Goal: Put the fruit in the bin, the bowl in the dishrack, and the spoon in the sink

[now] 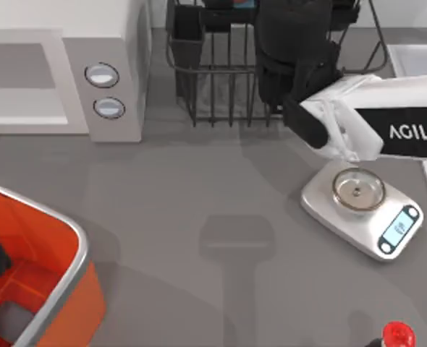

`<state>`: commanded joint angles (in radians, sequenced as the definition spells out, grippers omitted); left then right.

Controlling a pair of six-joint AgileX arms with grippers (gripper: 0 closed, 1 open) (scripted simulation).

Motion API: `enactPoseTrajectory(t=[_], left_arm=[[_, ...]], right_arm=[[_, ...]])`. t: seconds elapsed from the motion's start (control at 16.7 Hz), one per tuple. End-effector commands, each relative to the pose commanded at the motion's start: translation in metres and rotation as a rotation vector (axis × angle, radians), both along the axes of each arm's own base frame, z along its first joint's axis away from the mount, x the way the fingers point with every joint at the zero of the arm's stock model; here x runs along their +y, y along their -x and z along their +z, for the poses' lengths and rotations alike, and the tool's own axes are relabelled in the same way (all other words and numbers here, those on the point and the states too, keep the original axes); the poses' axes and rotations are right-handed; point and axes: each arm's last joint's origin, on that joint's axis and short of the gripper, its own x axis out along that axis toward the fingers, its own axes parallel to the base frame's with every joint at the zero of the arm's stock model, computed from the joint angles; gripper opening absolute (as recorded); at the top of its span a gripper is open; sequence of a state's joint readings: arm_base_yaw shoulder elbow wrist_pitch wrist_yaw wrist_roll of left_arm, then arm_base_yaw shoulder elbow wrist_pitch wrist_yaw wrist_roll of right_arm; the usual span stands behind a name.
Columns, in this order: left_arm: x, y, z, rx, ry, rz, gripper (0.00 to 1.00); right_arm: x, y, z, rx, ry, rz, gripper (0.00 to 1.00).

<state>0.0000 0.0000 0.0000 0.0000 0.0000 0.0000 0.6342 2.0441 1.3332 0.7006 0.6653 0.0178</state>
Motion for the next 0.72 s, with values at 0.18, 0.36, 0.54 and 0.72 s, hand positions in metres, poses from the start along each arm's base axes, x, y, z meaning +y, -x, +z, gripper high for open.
enactPoseTrajectory(t=[0.18,0.36,0.54,0.72], left_arm=[[0.0,0.0,0.0,0.0,0.0,0.0,1.0],[0.0,0.0,0.0,0.0,0.0,0.0,1.0],[0.0,0.0,0.0,0.0,0.0,0.0,1.0],[0.0,0.0,0.0,0.0,0.0,0.0,1.0]], right_arm=[[-0.016,0.005,0.007,0.008,-0.002,0.024,1.0],[-0.054,0.023,0.02,0.03,0.001,0.065,1.0],[-0.108,0.06,0.036,0.056,0.008,0.104,1.0],[-0.165,0.116,0.042,0.08,0.018,0.127,1.0]])
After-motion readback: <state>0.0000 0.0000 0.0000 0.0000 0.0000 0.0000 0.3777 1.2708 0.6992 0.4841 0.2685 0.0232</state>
